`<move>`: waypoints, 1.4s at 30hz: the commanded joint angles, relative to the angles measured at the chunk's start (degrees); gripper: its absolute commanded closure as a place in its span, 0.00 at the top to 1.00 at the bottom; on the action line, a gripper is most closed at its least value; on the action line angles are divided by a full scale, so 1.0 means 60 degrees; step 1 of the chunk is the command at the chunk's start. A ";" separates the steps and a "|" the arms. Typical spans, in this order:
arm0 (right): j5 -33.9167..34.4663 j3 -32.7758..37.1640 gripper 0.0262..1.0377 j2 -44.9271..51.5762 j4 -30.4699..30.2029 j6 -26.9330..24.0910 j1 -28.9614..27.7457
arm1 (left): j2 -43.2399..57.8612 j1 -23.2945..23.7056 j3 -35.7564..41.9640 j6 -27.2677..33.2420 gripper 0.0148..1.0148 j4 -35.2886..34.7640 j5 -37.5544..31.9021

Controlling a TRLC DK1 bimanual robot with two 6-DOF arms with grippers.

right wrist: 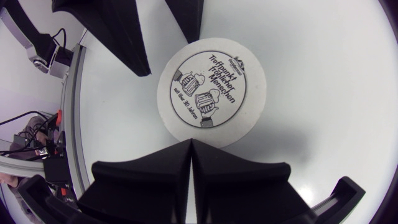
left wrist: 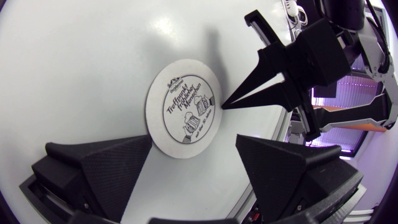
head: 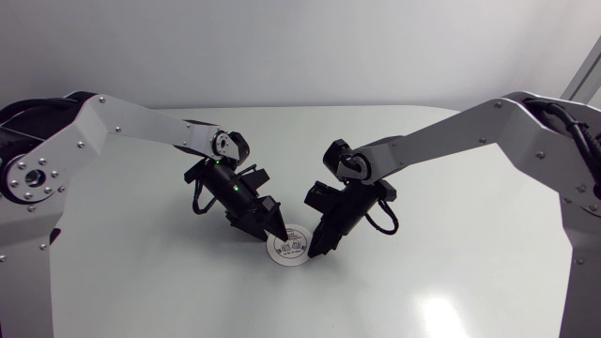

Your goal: Turn the coaster over.

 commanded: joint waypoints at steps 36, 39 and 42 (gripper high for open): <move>0.0071 0.0357 0.02 0.1316 0.0031 -0.0038 0.0085 | 0.0256 -0.0367 -0.0102 0.0135 0.90 -0.0238 0.1759; 0.0071 0.0372 0.02 0.1316 0.0031 -0.0038 0.0085 | 0.0256 -0.0499 -0.0058 0.0135 0.90 -0.0238 0.1759; 0.0071 0.0372 0.02 0.1272 0.0002 -0.0052 0.0056 | 0.0285 -0.0440 0.0029 0.0106 0.84 -0.0238 0.1759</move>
